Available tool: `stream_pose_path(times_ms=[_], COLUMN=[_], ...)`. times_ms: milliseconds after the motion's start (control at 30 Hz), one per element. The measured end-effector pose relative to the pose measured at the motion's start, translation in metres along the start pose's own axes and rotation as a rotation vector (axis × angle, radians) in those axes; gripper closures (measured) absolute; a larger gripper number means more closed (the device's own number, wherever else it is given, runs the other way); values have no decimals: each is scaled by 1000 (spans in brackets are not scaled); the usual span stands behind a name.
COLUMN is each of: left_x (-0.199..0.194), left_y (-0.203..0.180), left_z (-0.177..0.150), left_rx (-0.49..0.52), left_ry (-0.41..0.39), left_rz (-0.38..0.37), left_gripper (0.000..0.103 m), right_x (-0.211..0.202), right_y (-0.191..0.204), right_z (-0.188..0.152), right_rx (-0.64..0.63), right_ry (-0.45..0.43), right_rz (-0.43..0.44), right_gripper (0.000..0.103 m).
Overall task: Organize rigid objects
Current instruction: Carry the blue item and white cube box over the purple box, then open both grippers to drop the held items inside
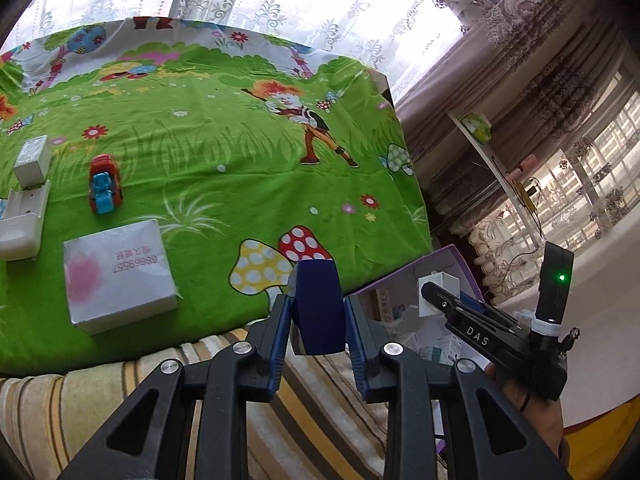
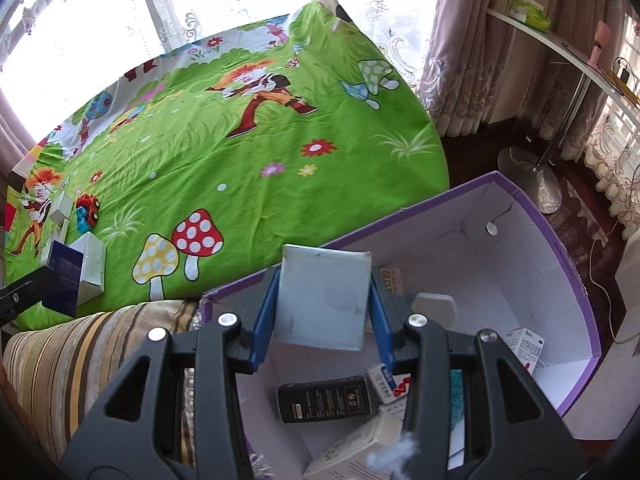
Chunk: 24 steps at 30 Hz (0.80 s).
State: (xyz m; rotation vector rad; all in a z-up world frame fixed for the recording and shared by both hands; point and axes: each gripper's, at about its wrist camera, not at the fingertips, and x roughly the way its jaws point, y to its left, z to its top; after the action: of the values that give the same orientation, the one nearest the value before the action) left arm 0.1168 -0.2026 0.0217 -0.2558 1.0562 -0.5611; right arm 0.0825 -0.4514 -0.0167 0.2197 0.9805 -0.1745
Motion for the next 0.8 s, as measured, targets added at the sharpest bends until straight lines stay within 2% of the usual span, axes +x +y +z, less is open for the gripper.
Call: stream_pose_path(times_ms=[200,733,800], left_x=[11,32,34], left_y=[-32,-82,-86], left_z=[-10,-31,-33], left_rx=[51,140,149], left_ry=[41,127,141], left_rz=[-49,-108,-126], left_gripper=[74,74,74], right_x=[-11,-35,-37], right_y=[-32,-116,-123], right_z=[-6,-26,-27], right_rx=[34,158,176], right_ry=[-10,-32,-34], right_rz=[-25,-125,-130], right_gripper=[56,56,51])
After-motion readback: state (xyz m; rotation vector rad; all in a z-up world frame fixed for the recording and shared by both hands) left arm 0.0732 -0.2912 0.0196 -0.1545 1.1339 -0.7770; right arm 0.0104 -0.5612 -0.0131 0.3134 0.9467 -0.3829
